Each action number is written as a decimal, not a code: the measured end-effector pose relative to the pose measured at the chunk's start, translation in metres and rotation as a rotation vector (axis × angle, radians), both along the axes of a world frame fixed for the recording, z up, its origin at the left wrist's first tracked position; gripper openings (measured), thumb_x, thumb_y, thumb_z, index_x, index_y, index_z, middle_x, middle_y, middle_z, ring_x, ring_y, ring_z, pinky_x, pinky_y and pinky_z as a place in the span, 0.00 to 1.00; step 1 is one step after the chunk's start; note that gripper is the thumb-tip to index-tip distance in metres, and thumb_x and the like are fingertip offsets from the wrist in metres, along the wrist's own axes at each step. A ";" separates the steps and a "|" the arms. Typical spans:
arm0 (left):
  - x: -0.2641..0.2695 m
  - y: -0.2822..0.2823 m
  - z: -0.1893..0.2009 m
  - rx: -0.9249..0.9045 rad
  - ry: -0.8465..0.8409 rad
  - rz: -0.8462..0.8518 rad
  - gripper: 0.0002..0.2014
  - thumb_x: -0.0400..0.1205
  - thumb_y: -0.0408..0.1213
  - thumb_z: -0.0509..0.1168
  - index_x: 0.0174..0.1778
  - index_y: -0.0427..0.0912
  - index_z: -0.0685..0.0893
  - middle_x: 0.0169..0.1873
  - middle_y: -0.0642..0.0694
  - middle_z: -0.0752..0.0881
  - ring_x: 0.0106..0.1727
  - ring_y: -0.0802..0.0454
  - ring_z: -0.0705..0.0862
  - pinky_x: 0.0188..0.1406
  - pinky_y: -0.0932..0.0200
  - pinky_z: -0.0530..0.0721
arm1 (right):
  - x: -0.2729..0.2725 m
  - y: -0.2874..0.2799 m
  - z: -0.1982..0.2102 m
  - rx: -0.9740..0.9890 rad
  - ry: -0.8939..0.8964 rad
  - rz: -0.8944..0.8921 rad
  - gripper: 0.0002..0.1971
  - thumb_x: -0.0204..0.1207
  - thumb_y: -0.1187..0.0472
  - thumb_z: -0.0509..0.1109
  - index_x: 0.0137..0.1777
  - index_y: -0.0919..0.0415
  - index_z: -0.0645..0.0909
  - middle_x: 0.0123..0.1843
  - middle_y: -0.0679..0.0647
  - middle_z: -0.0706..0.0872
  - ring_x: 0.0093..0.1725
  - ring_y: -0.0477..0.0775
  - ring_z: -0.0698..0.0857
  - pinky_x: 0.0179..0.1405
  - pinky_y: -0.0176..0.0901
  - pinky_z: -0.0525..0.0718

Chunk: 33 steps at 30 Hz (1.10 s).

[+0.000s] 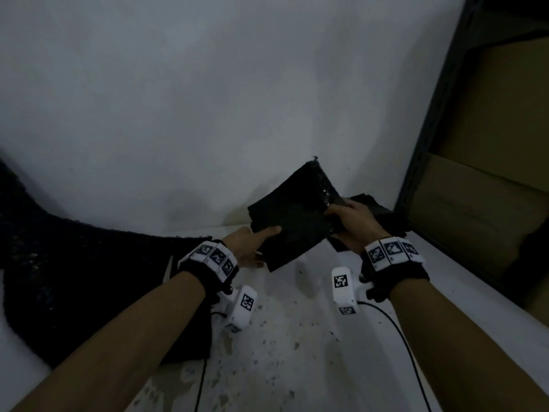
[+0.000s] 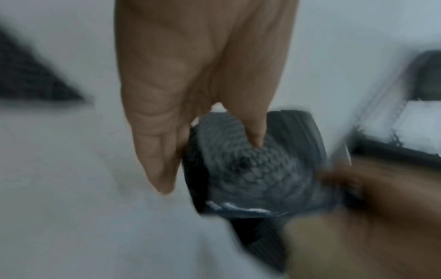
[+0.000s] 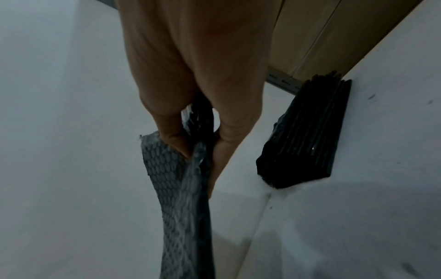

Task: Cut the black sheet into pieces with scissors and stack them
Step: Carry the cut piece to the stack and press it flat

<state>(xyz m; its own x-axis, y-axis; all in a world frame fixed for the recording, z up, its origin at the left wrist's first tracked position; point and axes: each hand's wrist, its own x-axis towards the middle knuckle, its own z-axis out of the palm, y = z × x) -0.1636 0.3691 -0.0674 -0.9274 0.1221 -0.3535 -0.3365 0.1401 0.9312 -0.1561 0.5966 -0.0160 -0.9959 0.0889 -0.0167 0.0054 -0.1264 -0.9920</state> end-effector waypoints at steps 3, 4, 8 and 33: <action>-0.010 0.014 0.001 0.269 -0.055 0.062 0.24 0.77 0.36 0.78 0.68 0.35 0.81 0.61 0.37 0.88 0.59 0.41 0.89 0.52 0.47 0.90 | -0.012 0.029 -0.001 -0.027 -0.007 -0.040 0.08 0.79 0.75 0.67 0.50 0.66 0.85 0.43 0.65 0.88 0.38 0.61 0.88 0.33 0.47 0.87; -0.014 0.020 0.001 0.310 -0.040 0.076 0.22 0.78 0.31 0.76 0.68 0.34 0.82 0.62 0.37 0.88 0.59 0.41 0.88 0.54 0.48 0.89 | -0.017 0.038 -0.004 -0.033 -0.018 -0.051 0.08 0.79 0.75 0.67 0.53 0.66 0.85 0.46 0.66 0.89 0.42 0.62 0.89 0.37 0.49 0.88; -0.031 0.050 0.006 0.317 0.045 0.067 0.20 0.79 0.24 0.73 0.67 0.32 0.83 0.62 0.37 0.88 0.56 0.44 0.87 0.50 0.56 0.89 | -0.030 0.072 -0.013 0.061 -0.049 -0.128 0.12 0.79 0.72 0.71 0.61 0.65 0.83 0.55 0.66 0.88 0.54 0.65 0.88 0.39 0.52 0.91; -0.181 0.183 -0.023 -0.187 0.337 0.097 0.17 0.67 0.36 0.85 0.35 0.40 0.81 0.34 0.43 0.86 0.38 0.47 0.86 0.46 0.48 0.91 | -0.165 0.182 -0.056 1.095 -0.083 -0.333 0.31 0.65 0.34 0.80 0.47 0.64 0.83 0.58 0.65 0.84 0.59 0.66 0.83 0.59 0.47 0.81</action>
